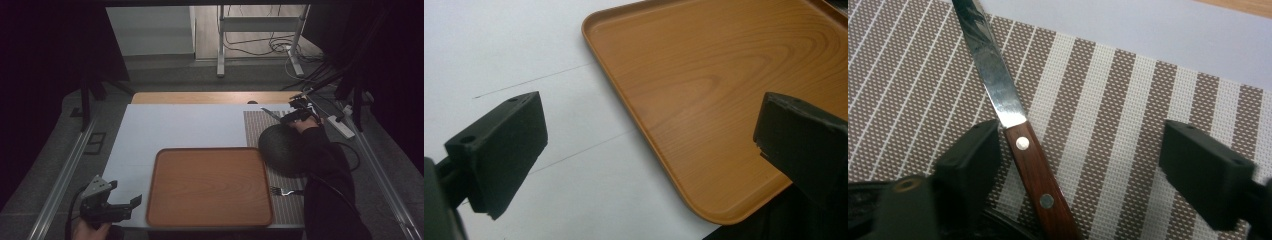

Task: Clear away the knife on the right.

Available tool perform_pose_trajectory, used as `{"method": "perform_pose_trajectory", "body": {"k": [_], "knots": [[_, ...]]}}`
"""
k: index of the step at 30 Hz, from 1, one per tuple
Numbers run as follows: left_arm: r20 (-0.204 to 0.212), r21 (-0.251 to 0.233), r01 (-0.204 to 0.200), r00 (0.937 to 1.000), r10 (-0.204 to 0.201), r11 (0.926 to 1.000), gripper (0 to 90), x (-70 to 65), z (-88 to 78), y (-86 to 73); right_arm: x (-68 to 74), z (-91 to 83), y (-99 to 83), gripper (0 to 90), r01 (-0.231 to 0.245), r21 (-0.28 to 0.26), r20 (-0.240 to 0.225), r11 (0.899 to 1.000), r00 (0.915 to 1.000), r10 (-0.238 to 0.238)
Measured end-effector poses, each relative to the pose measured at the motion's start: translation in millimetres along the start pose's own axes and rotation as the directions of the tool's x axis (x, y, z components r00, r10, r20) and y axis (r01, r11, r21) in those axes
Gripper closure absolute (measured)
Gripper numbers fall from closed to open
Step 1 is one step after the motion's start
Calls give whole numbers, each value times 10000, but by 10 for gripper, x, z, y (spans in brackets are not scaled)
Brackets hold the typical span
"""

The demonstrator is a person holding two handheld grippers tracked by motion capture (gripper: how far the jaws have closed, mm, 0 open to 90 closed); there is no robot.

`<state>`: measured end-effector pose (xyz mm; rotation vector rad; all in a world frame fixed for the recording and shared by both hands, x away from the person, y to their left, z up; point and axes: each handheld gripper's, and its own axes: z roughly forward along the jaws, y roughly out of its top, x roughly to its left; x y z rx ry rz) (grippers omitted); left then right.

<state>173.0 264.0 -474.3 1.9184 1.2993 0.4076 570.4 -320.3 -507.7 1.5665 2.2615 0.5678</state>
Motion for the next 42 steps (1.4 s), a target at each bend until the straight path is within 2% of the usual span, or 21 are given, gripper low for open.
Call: {"method": "perform_pose_trajectory", "body": {"k": [2,3,5,7,10,11,16,21,34,37,42], "knots": [[-6,-5,8,10000,-8,10000,15,0,-1,-1,-12,3,-6,274,-6,-7,-205,10000,9998,6],[2,-6,3,10000,-3,10000,15,1,-1,-1,-8,-2,-6,320,169,14,-106,9999,9998,-169],[-5,-5,7,10000,-7,10000,15,1,-1,-2,-12,-21,-6,409,407,0,-250,9992,9989,-407],[-11,0,4,10000,-4,10000,16,1,-2,-2,-17,-38,-9,514,548,-11,-313,9985,9980,-549],[-6,-7,13,10000,-13,10000,16,2,-2,-2,-40,-61,-22,728,770,-61,-501,9970,9958,-772],[-10,-4,13,10000,-13,10000,16,2,-2,-2,-52,-66,-29,761,854,-73,-575,9963,9947,-857],[-6,-3,26,10000,-26,10000,16,3,-1,-2,-99,-71,-50,769,984,-191,-873,9950,9912,-997],[-18,-3,46,10000,-46,10000,16,3,-3,-3,-138,-88,-59,772,1271,-143,-763,9918,9889,-1278],[-8,1,34,10000,-34,10000,16,1,-1,0,-457,-317,-215,772,768,-368,-521,9964,9955,-787],[-13,1,25,10000,-25,10000,16,-2,0,2,-461,-382,-230,772,689,-476,-572,9965,9958,-716],[-1,-10,26,10000,-26,10000,16,2,-1,1,-385,-466,-223,772,694,-597,-675,9958,9950,-734]]}}
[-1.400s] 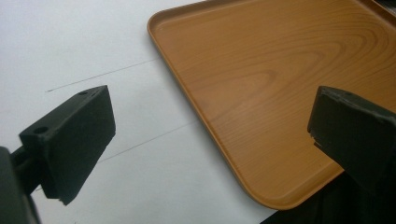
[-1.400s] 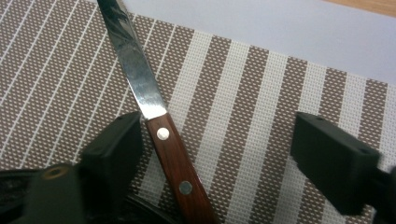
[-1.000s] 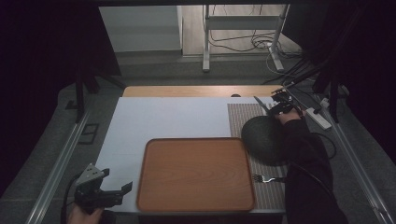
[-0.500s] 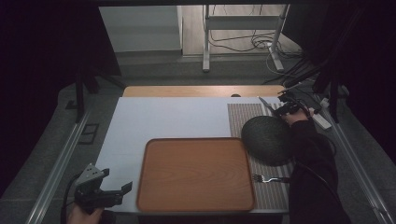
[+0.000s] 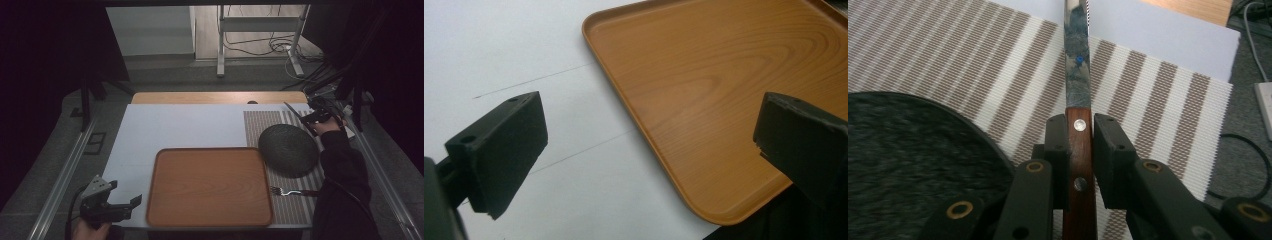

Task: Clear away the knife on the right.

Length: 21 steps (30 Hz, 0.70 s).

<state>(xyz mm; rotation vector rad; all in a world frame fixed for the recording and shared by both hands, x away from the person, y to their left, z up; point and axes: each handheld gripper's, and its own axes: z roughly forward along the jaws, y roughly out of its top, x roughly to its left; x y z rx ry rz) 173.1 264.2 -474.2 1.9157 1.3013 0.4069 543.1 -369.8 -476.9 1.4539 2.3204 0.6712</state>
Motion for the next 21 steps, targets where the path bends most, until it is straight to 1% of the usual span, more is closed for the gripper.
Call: {"method": "perform_pose_trajectory", "body": {"k": [9,17,19,21], "knots": [[-6,-7,-13,10000,13,10000,16,-2,-2,0,266,-122,2,771,180,-311,-413,9994,9990,-193],[-5,-21,-24,10000,24,10000,16,-4,-3,-1,494,-205,-94,771,194,-385,-748,9991,9969,-223],[-5,-24,-28,10000,28,10000,15,-4,-3,0,566,-225,-120,771,350,-387,-785,9986,9962,-380],[-1,-26,-30,10000,30,10000,15,-5,-3,0,636,-253,-142,771,376,-445,-871,9983,9953,-414]]}}
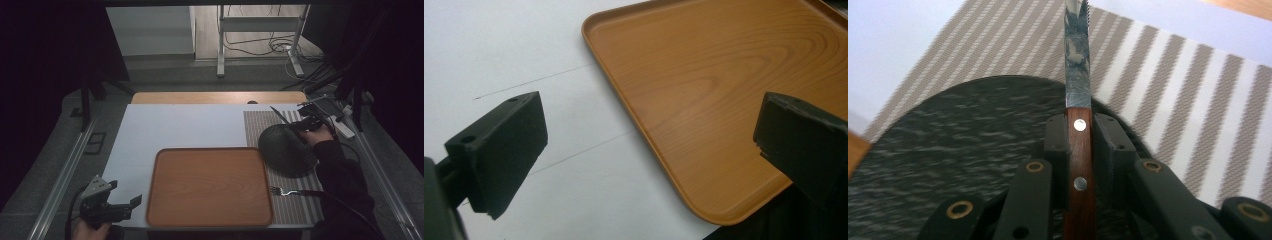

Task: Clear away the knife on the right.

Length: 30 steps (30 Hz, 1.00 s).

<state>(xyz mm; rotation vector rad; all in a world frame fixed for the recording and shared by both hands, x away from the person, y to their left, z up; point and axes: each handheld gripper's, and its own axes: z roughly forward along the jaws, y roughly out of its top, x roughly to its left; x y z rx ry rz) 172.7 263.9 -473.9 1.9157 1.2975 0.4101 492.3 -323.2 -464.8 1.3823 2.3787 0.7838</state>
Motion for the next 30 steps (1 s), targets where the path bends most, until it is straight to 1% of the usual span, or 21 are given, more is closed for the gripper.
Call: {"method": "perform_pose_trajectory", "body": {"k": [9,15,19,24,30], "knots": [[-1,-12,-7,10000,7,10000,15,0,-3,-1,362,-97,-105,771,505,-121,-249,9987,9984,-508],[15,-33,17,10000,-17,10000,14,3,-5,-2,615,-150,-209,770,813,-129,-518,9966,9953,-818],[18,-42,17,10000,-17,10000,14,4,-5,-2,800,-216,-286,770,1016,-197,-765,9946,9918,-1028],[21,-50,11,10000,-11,10000,14,3,-6,-2,1054,-296,-396,770,1378,-251,-1038,9901,9847,-1396],[27,-59,17,10000,-17,10000,14,4,-5,0,1300,-369,-505,770,1657,-371,-1322,9855,9767,-1691]]}}
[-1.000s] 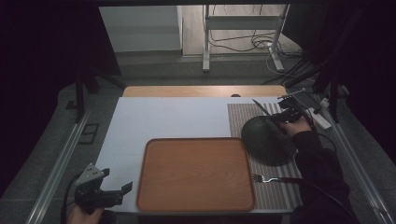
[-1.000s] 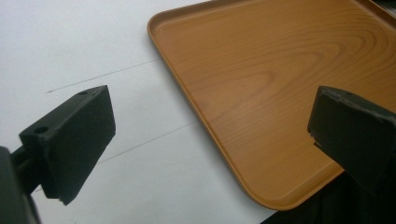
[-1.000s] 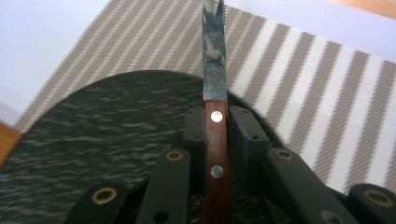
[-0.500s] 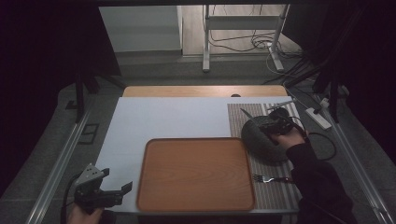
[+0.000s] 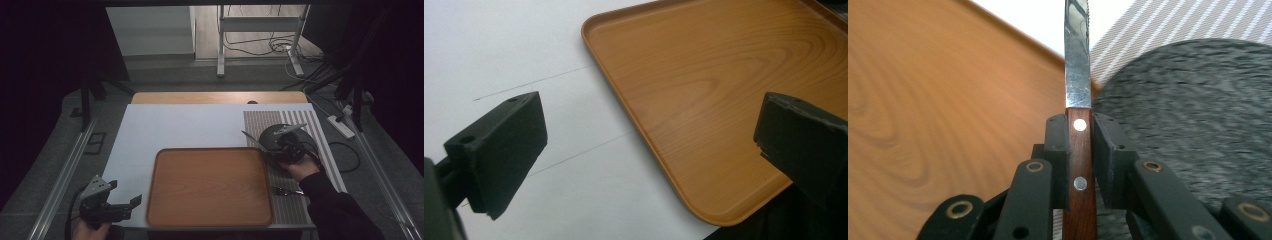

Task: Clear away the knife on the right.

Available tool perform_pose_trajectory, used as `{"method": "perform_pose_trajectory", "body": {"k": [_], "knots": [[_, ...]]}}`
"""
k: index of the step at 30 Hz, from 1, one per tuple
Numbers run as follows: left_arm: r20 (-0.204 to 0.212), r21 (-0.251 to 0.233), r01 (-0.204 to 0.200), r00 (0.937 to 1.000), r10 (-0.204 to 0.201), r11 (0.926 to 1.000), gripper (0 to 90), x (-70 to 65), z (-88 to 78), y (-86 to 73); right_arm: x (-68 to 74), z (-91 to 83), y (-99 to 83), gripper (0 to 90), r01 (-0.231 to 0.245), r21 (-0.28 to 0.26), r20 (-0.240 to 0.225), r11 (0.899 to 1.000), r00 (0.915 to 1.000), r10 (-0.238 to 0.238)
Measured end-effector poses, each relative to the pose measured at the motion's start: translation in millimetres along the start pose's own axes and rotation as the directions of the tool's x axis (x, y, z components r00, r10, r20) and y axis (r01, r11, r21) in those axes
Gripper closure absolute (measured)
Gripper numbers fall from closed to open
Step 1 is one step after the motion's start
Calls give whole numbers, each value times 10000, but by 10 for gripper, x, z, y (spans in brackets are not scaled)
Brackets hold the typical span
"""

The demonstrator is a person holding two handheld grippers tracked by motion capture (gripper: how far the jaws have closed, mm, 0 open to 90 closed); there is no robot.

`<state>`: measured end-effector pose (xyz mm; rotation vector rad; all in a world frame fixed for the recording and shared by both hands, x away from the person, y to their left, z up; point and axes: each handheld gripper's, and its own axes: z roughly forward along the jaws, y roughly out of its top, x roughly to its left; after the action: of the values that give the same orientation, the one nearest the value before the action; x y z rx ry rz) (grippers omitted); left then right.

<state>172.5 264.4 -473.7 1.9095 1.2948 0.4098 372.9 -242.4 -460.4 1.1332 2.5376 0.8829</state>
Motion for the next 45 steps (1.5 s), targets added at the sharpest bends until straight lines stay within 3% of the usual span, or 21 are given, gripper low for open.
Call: {"method": "perform_pose_trajectory", "body": {"k": [14,25,33,36,39,41,42,45], "knots": [[38,-21,14,10000,-14,10000,14,2,8,8,535,-35,-225,770,655,136,-323,9978,9974,-651],[43,23,-71,10000,71,10000,14,-1,21,20,847,142,-228,770,1233,366,-630,9917,9907,-1209],[41,23,-72,10000,72,10000,14,-1,20,18,896,325,-288,768,1454,1032,-463,9840,9889,-1413],[38,26,-77,10000,77,10000,14,-2,20,18,924,387,-314,753,1498,1457,-724,9779,9874,-1405],[34,29,-61,10000,61,10000,14,-1,20,18,930,361,-289,624,1513,1367,-832,9790,9865,-1409],[21,43,-72,10000,72,10000,14,-3,21,18,916,296,-238,602,1422,1034,-855,9844,9873,-1337],[21,45,-73,10000,73,10000,14,-3,20,18,912,263,-206,641,1398,857,-849,9865,9875,-1326],[23,46,-72,10000,72,10000,15,-2,21,18,939,225,-106,881,1686,684,-1302,9833,9787,-1588]]}}
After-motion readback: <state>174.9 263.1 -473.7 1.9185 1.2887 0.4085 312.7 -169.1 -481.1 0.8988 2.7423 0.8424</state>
